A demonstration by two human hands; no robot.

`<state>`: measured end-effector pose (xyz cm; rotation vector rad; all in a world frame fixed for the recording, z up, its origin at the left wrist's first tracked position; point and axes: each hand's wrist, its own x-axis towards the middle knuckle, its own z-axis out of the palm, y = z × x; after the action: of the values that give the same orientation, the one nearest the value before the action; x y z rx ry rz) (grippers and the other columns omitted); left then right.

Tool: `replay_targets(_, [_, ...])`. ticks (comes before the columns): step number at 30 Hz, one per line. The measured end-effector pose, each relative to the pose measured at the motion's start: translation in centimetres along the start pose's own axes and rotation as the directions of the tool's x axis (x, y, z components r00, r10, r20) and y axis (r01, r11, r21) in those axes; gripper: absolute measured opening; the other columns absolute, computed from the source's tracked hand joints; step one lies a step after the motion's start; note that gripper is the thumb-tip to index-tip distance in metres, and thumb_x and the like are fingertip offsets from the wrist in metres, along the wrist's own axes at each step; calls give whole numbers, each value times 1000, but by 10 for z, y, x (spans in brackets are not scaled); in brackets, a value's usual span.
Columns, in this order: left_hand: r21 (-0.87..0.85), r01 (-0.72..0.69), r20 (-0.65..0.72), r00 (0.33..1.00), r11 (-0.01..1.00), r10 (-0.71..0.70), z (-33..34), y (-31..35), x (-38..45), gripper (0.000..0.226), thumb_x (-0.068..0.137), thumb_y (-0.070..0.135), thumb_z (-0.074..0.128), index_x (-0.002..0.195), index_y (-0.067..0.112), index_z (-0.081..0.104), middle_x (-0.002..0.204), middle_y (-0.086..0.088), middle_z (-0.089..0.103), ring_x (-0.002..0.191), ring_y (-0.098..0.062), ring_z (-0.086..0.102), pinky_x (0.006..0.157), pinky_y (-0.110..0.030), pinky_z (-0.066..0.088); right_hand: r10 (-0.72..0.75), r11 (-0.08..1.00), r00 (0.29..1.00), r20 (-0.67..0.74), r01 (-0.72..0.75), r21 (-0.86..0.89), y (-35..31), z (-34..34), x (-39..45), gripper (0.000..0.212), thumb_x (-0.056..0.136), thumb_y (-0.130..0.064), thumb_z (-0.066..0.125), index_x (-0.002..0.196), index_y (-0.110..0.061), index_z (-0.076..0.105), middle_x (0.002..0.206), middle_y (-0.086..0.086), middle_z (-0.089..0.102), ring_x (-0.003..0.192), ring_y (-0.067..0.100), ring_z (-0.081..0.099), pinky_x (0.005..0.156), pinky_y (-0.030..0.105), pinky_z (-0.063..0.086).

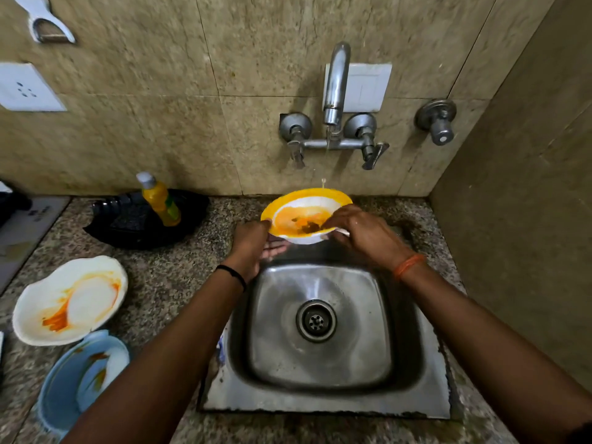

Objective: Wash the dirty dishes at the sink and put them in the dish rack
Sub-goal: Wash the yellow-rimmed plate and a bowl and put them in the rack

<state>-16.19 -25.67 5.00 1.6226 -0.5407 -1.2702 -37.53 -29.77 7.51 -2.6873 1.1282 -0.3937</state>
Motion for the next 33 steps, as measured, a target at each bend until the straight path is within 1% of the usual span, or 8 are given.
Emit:
replay_targets(3, [475,-403,32,896,782,443,-3,-3,-1,33,95,23,55,126,13,60,126,-7,63,116,-21,59,99,-29,44,121,965,988,95,-140,221,3,-15,15,24,92,-36,59,101,-16,68,95,1,68,91,20,63,76,31,45])
replay_targets(6, [556,-589,283,798,586,532,-3,-4,-7,38,91,33,60,124,14,63,123,0,65,110,-11,59,97,-22,43,207,911,959,194,-262,320,10,-26,31,24,90,-37,62,99,-16,69,95,1,67,89,18,61,77,32,44])
replay_targets(9, [602,-610,331,778,515,534,-6,7,1,41,83,37,55,113,13,68,109,-3,71,101,-21,65,90,-33,50,196,854,948,249,-290,431,15,-27,47,23,79,-45,69,83,-23,67,85,-4,66,84,17,62,76,38,48])
replay_targets(12, [568,-601,318,790,562,524,-1,21,6,32,81,31,55,104,16,72,97,-3,73,92,-23,67,83,-37,53,357,724,922,148,-373,580,19,-25,58,27,74,-31,79,97,-18,70,97,-3,67,90,15,63,75,29,50])
replay_targets(15, [601,-570,293,810,561,509,19,33,6,25,88,22,59,108,14,72,105,-7,73,99,-26,66,81,-30,49,699,589,703,-129,-465,661,22,-24,61,15,85,-32,69,85,-17,71,83,-2,68,82,14,63,71,20,43])
replay_targets(19, [715,-570,323,783,405,532,47,43,9,22,90,18,55,106,15,70,104,-10,72,95,-30,64,74,-30,45,832,513,503,-233,-540,667,21,-28,67,47,90,-48,55,71,-8,71,75,6,71,76,24,66,68,26,44])
replay_targets(27, [798,-588,409,687,129,600,68,55,5,29,92,23,54,119,19,65,107,-14,70,98,-34,63,76,-33,47,752,658,522,-401,-621,425,40,-38,73,52,94,-51,41,107,-6,64,108,21,67,101,40,61,83,39,48])
replay_targets(33, [760,-650,506,566,-25,651,57,49,1,29,94,22,51,120,21,64,106,-10,71,95,-31,64,74,-35,47,869,368,476,-134,-440,819,47,-32,73,44,99,-42,40,92,-9,68,76,11,73,63,20,70,70,24,57])
